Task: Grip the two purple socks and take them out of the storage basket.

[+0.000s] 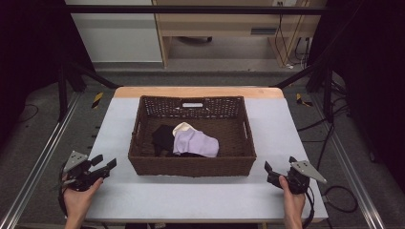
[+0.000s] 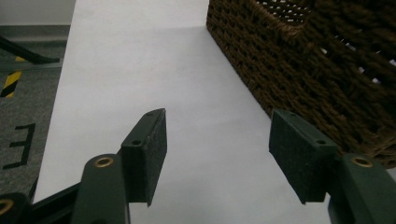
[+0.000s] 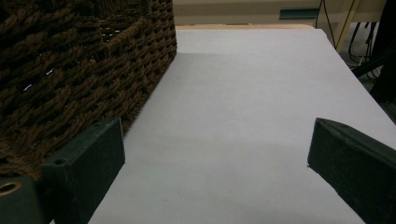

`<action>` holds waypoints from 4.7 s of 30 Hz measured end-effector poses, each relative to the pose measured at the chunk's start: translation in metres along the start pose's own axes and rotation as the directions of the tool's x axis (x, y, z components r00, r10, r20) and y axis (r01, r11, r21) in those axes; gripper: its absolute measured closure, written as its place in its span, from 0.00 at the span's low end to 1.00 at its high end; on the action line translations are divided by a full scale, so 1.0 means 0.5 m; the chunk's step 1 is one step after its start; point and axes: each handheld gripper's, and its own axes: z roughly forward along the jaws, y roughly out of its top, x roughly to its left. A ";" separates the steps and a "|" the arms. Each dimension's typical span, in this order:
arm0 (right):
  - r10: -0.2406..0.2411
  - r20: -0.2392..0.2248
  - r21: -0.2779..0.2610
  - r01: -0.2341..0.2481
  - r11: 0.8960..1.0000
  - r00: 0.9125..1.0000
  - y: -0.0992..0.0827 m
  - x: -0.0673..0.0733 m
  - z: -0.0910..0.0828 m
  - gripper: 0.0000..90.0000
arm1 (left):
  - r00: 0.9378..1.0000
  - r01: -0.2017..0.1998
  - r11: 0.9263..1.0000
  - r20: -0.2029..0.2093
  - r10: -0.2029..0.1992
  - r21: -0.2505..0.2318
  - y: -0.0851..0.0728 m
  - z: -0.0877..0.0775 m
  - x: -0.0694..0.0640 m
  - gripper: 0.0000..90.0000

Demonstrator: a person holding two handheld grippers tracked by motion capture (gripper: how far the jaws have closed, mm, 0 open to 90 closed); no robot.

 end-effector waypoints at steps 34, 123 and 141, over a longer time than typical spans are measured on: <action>-0.053 0.017 0.009 0.053 0.999 0.998 -0.001 0.012 0.001 0.05 | 0.997 -0.015 0.989 0.074 0.026 -0.148 0.090 -0.079 -0.063 0.43; -0.076 0.009 0.029 0.075 0.997 0.997 0.000 0.015 0.006 0.05 | 0.962 -0.215 0.977 0.177 0.210 0.011 0.250 0.305 -0.341 0.47; -0.073 0.018 0.026 0.073 0.997 0.997 0.000 0.015 0.004 0.05 | 0.934 -0.340 0.921 0.178 0.309 0.190 0.217 0.331 -0.358 0.46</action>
